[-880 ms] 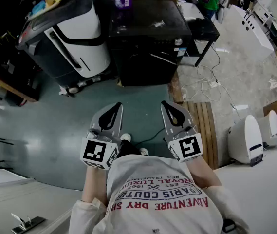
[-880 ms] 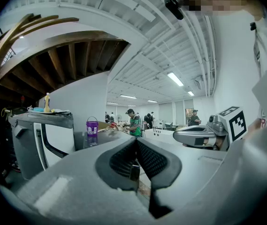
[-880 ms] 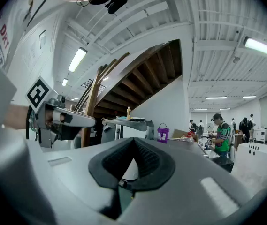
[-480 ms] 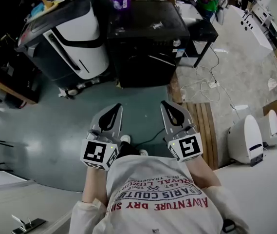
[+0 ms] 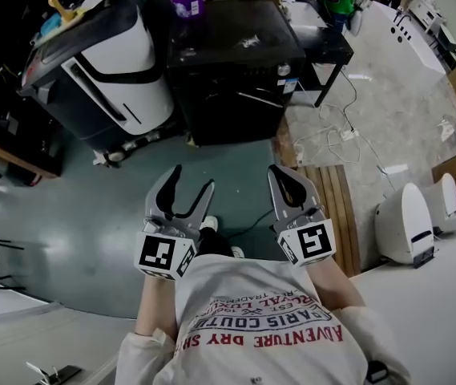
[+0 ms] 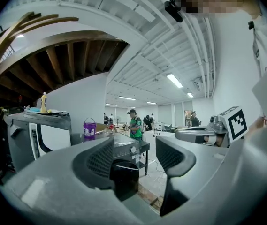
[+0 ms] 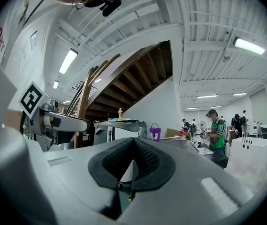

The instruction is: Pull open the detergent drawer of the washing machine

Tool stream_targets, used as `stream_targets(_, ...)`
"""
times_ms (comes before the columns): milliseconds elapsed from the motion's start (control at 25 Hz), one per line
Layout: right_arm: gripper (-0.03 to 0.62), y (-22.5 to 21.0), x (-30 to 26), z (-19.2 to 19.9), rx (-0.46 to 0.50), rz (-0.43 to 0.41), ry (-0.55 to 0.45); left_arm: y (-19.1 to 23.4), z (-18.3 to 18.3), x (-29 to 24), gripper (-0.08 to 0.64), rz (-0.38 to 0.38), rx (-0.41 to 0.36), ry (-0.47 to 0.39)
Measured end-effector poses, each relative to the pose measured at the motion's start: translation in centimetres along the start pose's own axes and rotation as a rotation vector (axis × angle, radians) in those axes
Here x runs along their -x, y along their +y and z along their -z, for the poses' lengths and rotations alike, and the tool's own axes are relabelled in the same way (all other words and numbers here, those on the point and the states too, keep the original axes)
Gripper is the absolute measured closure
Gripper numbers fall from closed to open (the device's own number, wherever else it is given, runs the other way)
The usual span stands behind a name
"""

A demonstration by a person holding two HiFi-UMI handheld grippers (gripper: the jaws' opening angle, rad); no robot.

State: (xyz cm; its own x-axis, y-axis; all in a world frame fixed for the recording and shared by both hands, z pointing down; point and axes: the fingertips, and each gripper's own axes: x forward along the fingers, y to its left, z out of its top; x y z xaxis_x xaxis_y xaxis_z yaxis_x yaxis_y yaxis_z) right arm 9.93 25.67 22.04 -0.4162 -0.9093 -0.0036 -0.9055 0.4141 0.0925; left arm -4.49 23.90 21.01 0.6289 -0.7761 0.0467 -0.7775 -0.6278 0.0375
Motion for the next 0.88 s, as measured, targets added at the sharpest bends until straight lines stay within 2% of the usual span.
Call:
stream_targets(120, 0.592, -0.9, -1.1, 0.6, -0.014, 0.01, 0.005, 0.9, 0.6, -1.1, 0.285, -0.004, -0.006, 0.02)
stream_targets(400, 0.592, -2.9, -5.9, 2.5, -0.018, 0.025, 0.041, 4.4, 2.8, -5.3, 0.285, 0.025, 0.036, 0.057)
stream_targets(600, 0.592, -5.3, -11.6, 3.6, 0.015, 0.027, 0.073, 8.7, 3.6, -11.0, 0.285, 0.047, 0.093, 0.062)
stream_targets(880, 0.592, -10.1, -22.4, 4.3, 0.0, 0.05, 0.109, 16.1, 3.6, -20.0, 0.285, 0.095, 0.141, 0.061)
